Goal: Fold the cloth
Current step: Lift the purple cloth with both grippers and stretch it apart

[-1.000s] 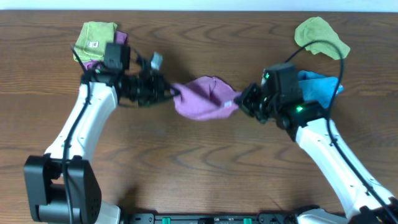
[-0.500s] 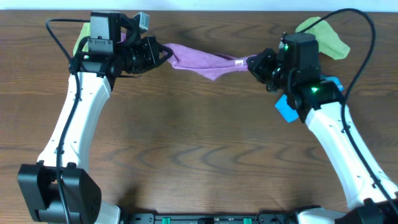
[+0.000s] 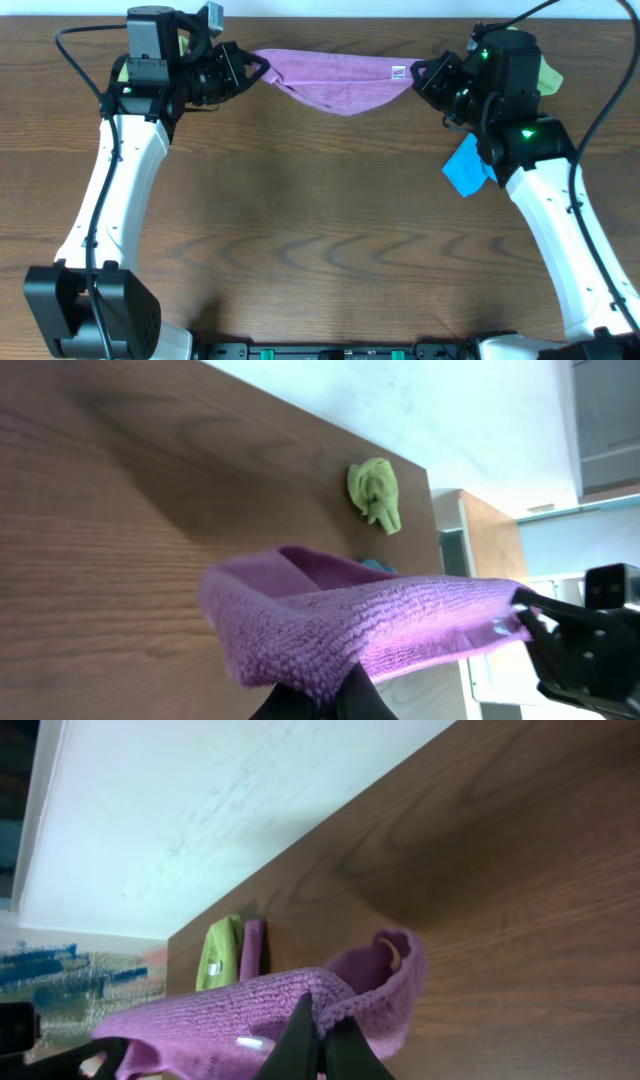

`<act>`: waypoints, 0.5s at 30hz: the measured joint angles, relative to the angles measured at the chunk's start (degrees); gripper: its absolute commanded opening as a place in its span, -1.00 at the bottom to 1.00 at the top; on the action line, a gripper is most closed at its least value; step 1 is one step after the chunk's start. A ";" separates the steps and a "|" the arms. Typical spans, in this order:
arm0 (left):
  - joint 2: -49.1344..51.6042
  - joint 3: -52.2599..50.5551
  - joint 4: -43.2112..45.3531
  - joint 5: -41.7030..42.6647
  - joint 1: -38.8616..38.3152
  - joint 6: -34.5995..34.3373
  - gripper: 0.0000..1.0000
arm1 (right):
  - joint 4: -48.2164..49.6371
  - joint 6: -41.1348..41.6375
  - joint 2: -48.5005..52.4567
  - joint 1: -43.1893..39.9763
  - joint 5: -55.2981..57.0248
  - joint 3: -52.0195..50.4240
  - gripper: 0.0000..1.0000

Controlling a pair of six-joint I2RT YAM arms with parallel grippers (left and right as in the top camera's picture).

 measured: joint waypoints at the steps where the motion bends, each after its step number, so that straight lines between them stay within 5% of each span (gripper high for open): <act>1: 0.00 0.31 0.00 0.33 0.02 -0.11 -0.88 | -0.42 -0.07 0.00 0.00 0.00 0.09 -0.97; 5: 0.00 0.98 -1.70 2.23 0.17 0.04 -0.88 | -3.78 -1.25 0.00 0.02 -0.24 0.37 -0.97; 15: -0.94 1.64 -32.20 -1.38 0.09 16.76 -0.88 | -26.77 -5.79 -3.13 2.27 0.42 0.61 -0.97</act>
